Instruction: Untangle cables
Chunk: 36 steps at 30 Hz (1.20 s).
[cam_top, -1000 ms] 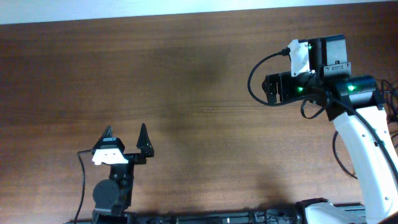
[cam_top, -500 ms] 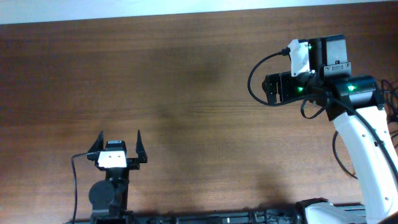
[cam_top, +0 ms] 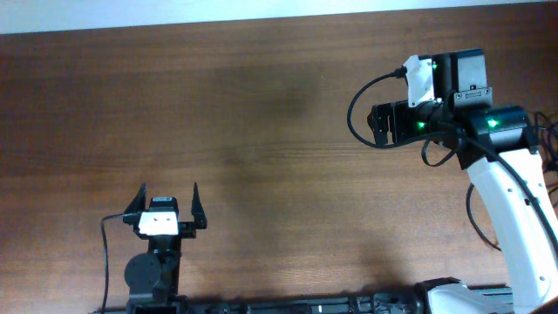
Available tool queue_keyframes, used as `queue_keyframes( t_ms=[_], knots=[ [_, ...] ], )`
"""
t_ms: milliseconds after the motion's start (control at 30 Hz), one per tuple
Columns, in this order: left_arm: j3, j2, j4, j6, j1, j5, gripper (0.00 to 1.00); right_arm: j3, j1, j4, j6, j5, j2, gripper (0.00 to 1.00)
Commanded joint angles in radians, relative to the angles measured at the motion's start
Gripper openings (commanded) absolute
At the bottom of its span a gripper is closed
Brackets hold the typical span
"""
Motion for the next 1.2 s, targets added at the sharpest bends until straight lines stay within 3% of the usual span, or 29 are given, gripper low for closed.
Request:
queue_keyframes(
  t_ms=[0,1167],
  knots=[
    [-0.002,-0.01,-0.007,0.013,0.007,0.019,0.99,0.006,0.006,0.003,-0.003,0.009,-0.008,0.99],
    [-0.002,-0.01,-0.007,0.013,0.007,0.019,0.99,-0.003,0.006,0.013,-0.014,0.106,-0.044,0.99]
  ],
)
